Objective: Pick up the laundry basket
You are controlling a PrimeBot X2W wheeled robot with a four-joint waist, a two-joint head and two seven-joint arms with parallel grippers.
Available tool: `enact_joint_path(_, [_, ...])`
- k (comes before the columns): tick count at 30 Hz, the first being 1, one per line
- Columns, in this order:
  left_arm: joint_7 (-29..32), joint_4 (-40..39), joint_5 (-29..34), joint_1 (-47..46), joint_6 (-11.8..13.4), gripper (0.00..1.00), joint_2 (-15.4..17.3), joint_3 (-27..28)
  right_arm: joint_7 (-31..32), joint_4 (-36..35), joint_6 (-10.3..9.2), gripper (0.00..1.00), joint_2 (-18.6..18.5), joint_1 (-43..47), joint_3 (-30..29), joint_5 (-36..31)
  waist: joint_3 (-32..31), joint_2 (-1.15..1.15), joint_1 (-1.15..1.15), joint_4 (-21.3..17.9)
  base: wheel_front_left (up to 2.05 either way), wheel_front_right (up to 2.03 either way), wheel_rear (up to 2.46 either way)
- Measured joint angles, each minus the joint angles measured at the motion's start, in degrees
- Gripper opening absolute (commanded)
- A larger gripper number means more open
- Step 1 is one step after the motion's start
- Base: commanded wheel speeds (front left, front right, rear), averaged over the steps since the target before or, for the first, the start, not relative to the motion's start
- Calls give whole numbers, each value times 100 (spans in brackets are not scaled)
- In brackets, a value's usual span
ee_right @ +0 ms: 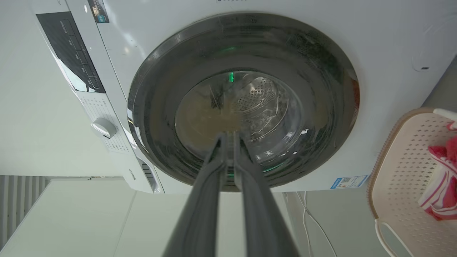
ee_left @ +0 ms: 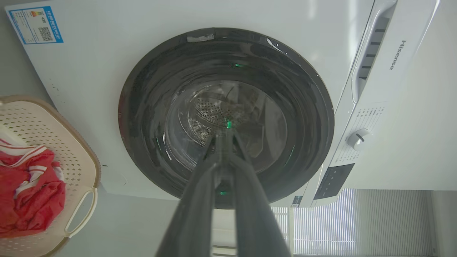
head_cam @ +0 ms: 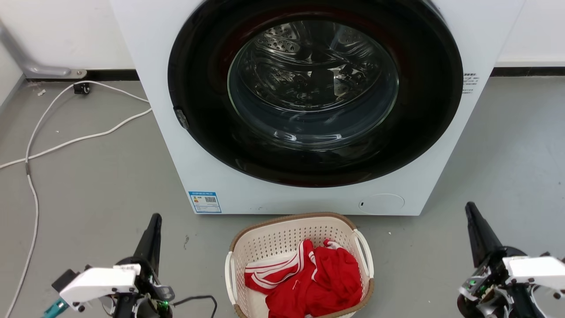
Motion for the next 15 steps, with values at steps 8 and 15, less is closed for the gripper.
enact_joint_path(8, [-151, 96, 24, 152, 8, 100, -41, -174, -104, 91, -1, 100, 18, 169, 53, -21, -1, 0, 0, 1, 0, 0, 0])
enact_joint_path(15, [-341, -62, 422, 152, 8, 100, -42, -258, -336, 9, -1, 100, -31, 171, 193, -370, -3, 0, 0, 6, 0, 0, 0])
